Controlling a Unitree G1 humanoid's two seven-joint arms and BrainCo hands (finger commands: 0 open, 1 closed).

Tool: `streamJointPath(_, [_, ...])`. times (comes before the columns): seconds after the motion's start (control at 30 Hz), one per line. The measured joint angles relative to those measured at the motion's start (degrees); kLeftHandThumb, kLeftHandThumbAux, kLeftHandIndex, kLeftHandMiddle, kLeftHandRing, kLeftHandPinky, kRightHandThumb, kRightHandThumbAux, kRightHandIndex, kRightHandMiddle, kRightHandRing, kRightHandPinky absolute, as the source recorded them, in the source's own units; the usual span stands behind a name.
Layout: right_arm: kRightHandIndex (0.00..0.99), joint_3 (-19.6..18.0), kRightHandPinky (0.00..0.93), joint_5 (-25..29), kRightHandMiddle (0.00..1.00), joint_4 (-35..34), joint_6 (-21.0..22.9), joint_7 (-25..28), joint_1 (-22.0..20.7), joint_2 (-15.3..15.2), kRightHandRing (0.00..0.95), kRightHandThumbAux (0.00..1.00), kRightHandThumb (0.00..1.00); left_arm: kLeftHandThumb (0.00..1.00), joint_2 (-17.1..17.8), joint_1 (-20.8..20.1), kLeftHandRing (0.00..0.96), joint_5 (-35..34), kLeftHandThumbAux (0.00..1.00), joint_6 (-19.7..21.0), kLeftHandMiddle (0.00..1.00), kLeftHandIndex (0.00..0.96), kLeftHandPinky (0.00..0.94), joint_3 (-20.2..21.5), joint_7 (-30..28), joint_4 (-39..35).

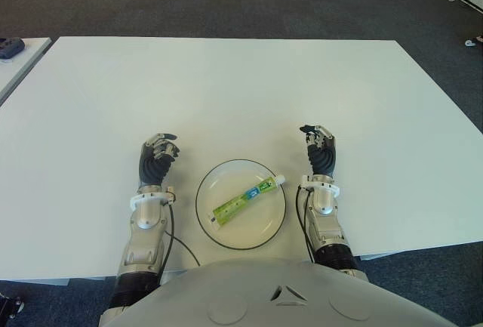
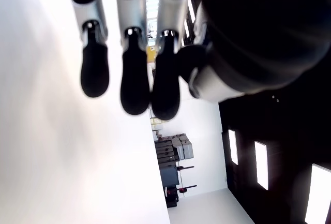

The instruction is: Put the toothpaste on the table into the plate.

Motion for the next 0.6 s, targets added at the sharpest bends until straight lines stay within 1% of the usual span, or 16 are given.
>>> streamJointPath(0.13, [0.486, 0.1, 0.551, 0.1, 0.447, -1.3, 2.0, 1.1, 0.2, -0.1, 0.490, 0.683, 0.846, 0.707, 0.0, 0.0, 0.648, 0.0, 0.716, -0.2, 0.644, 0.434, 0.635, 0.0, 0.0, 0.1])
streamJointPath(0.4, [0.483, 0.4, 0.593, 0.4, 0.448, -4.0, 5.4, 5.2, 0.8, -1.5, 0.513, 0.683, 0.846, 0.707, 0.0, -0.1, 0.636, 0.0, 0.716, -0.2, 0.629, 0.434, 0.613, 0.0, 0.0, 0.8])
streamJointPath(0.6, [0.484, 0.4, 0.585, 1.2, 0.445, -6.1, 7.8, 7.8, 1.3, -2.0, 0.517, 0.683, 0.845, 0.707, 0.1, -0.1, 0.639, 0.1, 0.716, -0.2, 0.628, 0.434, 0.624, 0.0, 0.0, 0.9])
